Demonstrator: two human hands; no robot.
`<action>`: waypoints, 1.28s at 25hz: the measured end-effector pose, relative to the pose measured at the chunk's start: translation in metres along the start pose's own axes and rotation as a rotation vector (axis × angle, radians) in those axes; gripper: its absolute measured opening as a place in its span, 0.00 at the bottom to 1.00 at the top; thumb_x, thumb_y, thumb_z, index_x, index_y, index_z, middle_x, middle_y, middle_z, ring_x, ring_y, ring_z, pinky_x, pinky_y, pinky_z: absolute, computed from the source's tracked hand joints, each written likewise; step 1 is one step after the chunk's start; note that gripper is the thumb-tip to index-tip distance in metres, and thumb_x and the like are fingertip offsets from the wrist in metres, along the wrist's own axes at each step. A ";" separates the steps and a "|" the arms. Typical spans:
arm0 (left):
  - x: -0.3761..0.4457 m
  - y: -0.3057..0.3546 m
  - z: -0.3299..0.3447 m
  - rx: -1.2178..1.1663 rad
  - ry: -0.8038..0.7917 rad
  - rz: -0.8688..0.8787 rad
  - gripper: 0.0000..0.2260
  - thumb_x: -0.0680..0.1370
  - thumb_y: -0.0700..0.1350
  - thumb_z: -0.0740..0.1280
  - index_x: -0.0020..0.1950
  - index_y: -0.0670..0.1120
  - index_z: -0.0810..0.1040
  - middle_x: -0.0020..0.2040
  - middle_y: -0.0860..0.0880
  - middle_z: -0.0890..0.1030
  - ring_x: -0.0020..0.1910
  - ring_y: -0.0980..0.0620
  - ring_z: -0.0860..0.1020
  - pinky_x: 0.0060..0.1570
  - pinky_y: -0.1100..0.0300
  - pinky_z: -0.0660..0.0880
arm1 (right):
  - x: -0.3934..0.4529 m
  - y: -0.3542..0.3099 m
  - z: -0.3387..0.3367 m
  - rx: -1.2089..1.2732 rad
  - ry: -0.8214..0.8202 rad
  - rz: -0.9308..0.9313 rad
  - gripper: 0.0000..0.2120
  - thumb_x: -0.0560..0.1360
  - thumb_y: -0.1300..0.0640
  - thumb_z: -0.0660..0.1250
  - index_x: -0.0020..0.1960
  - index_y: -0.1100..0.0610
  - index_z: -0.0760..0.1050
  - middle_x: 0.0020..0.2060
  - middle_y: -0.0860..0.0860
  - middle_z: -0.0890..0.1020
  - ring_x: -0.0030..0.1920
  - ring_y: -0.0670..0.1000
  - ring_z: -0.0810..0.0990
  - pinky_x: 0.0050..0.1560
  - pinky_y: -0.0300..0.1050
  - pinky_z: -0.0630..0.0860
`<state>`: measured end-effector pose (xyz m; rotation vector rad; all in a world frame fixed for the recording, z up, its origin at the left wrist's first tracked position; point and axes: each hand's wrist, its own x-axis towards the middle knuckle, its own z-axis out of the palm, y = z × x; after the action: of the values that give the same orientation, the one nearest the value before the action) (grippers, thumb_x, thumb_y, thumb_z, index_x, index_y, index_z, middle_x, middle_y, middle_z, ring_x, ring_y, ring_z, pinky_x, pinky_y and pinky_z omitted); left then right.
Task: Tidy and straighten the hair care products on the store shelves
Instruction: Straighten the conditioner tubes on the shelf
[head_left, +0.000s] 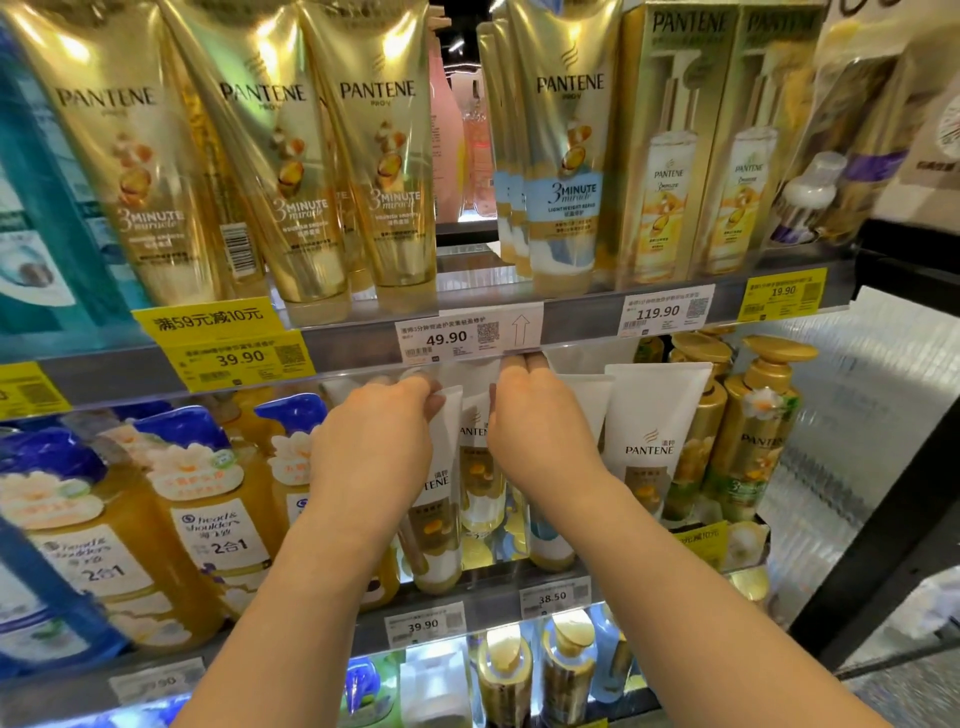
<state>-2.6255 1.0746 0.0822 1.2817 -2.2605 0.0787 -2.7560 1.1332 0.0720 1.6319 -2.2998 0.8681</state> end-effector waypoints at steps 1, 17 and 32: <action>0.001 0.000 0.000 -0.010 -0.011 0.003 0.09 0.82 0.53 0.58 0.58 0.56 0.76 0.46 0.49 0.79 0.40 0.47 0.80 0.40 0.48 0.79 | 0.002 0.000 0.000 -0.022 0.007 0.008 0.16 0.80 0.63 0.62 0.67 0.64 0.71 0.65 0.64 0.74 0.53 0.65 0.82 0.48 0.56 0.80; 0.004 -0.003 -0.006 -0.098 -0.037 0.029 0.08 0.78 0.41 0.64 0.54 0.53 0.77 0.45 0.51 0.81 0.43 0.51 0.80 0.44 0.51 0.77 | 0.008 0.015 -0.005 -0.014 0.103 0.039 0.09 0.77 0.62 0.63 0.53 0.54 0.81 0.44 0.55 0.84 0.42 0.60 0.83 0.34 0.47 0.72; 0.001 0.011 -0.002 0.174 -0.019 0.117 0.29 0.74 0.71 0.52 0.55 0.49 0.73 0.41 0.48 0.76 0.38 0.47 0.78 0.27 0.57 0.70 | 0.005 0.028 -0.016 -0.019 0.036 -0.030 0.14 0.76 0.62 0.60 0.59 0.53 0.76 0.46 0.54 0.84 0.47 0.60 0.83 0.41 0.50 0.75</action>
<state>-2.6340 1.0805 0.0864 1.2389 -2.3872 0.3128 -2.7860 1.1444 0.0770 1.6255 -2.2470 0.8587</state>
